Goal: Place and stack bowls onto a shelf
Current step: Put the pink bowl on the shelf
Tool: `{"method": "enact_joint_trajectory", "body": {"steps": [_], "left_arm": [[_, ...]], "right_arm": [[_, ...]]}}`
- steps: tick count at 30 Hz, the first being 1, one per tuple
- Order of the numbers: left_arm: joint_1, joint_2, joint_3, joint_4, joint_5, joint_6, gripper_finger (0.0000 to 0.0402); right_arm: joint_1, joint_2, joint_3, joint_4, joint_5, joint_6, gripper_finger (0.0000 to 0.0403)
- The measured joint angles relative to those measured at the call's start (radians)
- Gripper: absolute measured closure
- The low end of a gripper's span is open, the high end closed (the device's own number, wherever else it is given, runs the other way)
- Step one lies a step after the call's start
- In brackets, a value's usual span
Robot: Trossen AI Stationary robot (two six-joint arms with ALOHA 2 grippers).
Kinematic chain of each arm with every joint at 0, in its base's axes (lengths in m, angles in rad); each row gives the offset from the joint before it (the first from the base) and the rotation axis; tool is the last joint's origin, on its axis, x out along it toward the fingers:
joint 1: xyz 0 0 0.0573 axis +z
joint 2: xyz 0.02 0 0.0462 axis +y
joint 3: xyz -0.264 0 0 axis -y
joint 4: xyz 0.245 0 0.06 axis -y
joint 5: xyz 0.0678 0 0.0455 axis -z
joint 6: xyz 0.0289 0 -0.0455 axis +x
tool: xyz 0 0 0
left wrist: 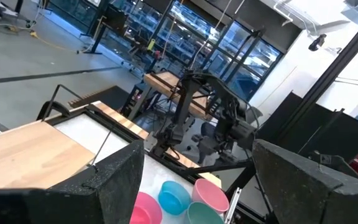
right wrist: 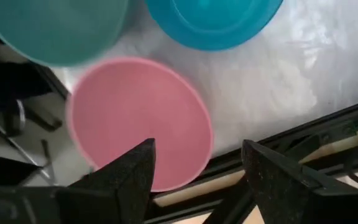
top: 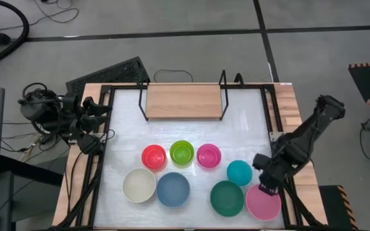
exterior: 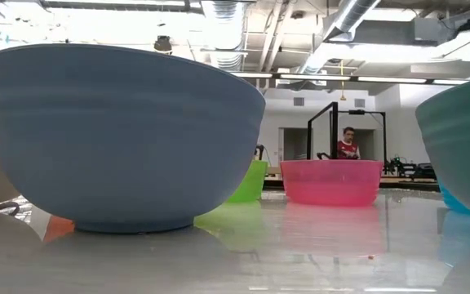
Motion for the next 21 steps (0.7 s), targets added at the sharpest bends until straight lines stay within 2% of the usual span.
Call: {"method": "enact_joint_trajectory", "body": {"steps": [6,21], "left_arm": [[0.0,0.0,0.0,0.0,-0.009,-0.005,0.0118],[0.0,0.0,0.0,-0.003,-0.027,-0.029,0.0118]], "right_arm": [[0.061,0.013,-0.113,0.082,-0.003,0.006,0.0138],[0.055,0.011,-0.343,0.333,-0.007,0.058,0.0138]]}}
